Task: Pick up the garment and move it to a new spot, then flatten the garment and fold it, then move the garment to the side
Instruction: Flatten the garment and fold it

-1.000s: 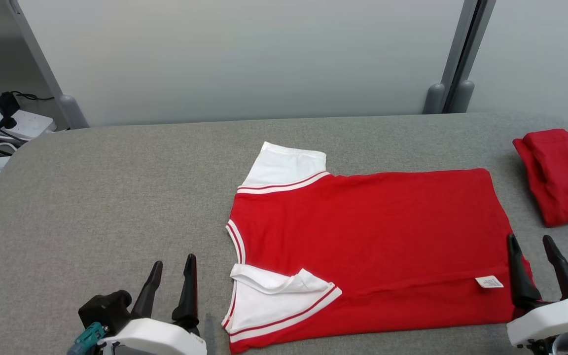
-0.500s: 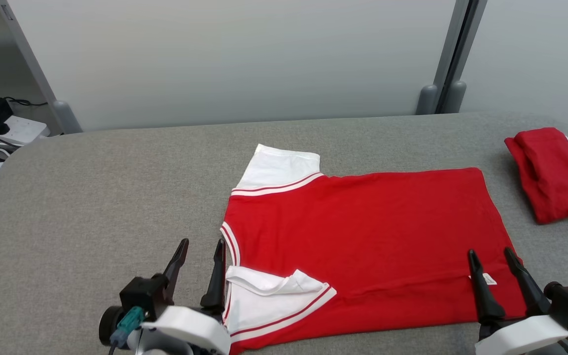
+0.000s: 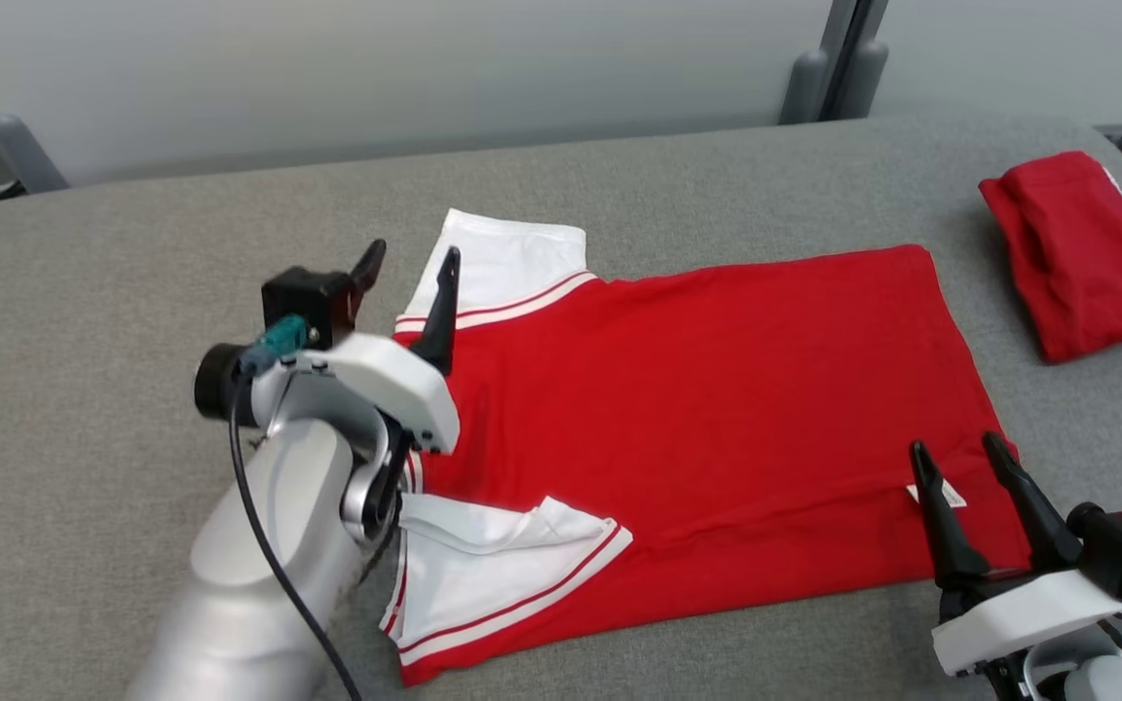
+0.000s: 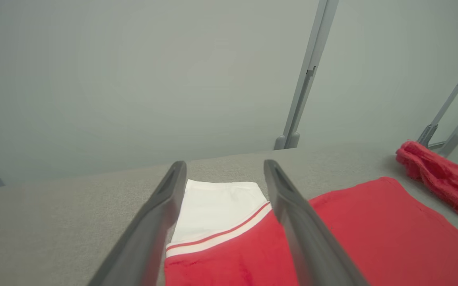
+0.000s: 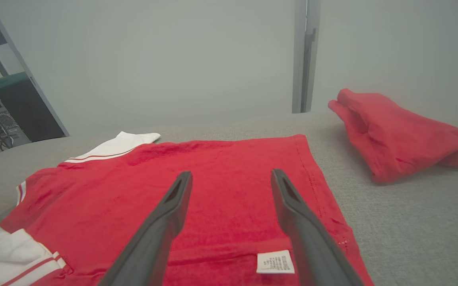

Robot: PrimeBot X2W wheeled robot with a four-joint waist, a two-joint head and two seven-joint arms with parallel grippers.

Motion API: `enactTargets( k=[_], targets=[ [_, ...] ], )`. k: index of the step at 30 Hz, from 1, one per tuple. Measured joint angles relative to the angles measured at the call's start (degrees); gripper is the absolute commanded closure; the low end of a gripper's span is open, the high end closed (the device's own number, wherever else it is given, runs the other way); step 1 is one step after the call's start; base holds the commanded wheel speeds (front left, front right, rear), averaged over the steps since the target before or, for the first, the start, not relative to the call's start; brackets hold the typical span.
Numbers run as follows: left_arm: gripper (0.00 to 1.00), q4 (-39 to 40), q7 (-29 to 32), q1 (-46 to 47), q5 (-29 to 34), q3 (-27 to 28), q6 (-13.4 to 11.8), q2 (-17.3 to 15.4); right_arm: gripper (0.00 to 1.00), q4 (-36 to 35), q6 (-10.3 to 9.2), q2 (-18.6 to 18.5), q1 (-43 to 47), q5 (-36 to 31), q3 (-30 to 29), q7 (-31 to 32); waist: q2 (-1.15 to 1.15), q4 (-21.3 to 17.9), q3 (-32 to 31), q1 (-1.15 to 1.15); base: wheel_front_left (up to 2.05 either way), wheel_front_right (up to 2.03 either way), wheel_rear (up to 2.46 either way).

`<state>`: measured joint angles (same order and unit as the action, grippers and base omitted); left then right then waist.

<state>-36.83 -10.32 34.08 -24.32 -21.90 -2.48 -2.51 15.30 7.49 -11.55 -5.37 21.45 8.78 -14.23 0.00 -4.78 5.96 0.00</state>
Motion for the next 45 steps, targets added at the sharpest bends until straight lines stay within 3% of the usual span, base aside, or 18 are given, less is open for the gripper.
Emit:
enactTargets(
  k=[15, 24, 29, 30, 31, 32, 34, 45],
  targets=[
    [0.00, -23.4, 10.4, 28.1, -4.5, 1.1, 0.9, 1.2, 0.00, -1.2, 0.00, -2.1, -8.0, 1.3, 1.5, 0.0, 0.00, -4.1, 14.5, 0.00, 0.00, 0.00, 0.00],
    [0.00, -32.5, 13.6, 38.4, -4.0, 0.2, -1.2, 0.8, 0.00, -2.8, 0.00, -2.6, -10.7, 1.3, 2.9, 0.0, 0.00, -6.8, 21.5, 0.00, 0.00, 0.00, 0.00],
    [0.00, -35.1, 15.2, 42.4, -3.3, -0.2, -2.2, -1.3, 0.00, -3.7, 0.01, -2.6, -12.4, 1.8, 3.5, 0.0, 0.00, -8.7, 24.8, 0.00, 0.00, 0.00, 0.00],
    [0.03, -35.5, 15.6, 42.8, -3.3, -0.2, -2.2, -2.0, 0.00, -3.7, 0.01, -2.6, -12.6, 1.8, 3.8, 0.0, 0.00, -9.2, 25.2, 0.00, 0.00, 0.00, 0.00],
    [0.31, -36.2, 16.5, 43.2, -3.3, -0.3, -3.1, -3.3, 0.00, -3.8, 0.01, -2.6, -12.9, 1.8, 4.3, 0.0, 0.00, -10.1, 26.1, 0.00, 0.00, 0.00, 0.00],
    [0.38, -36.5, 16.9, 43.5, -3.4, -0.2, -3.4, -3.8, 0.00, -3.8, 0.01, -2.5, -12.9, 1.8, 4.4, 0.0, 0.00, -10.4, 26.6, 0.00, 0.00, 0.00, 0.00],
    [0.00, -36.7, 17.4, 44.1, -3.4, -0.2, -3.4, -4.4, 0.00, -3.8, 0.01, -2.4, -12.9, 1.8, 4.4, 0.0, 0.00, -11.0, 27.4, 0.00, 0.00, 0.00, 0.00],
    [0.00, -37.0, 20.3, 45.9, -2.9, -2.0, -3.1, -3.9, 0.00, -3.8, 0.01, -2.4, -13.3, 2.3, 4.3, 0.0, 0.00, -10.9, 28.9, 0.00, 0.00, 0.00, 0.00]
  ],
)
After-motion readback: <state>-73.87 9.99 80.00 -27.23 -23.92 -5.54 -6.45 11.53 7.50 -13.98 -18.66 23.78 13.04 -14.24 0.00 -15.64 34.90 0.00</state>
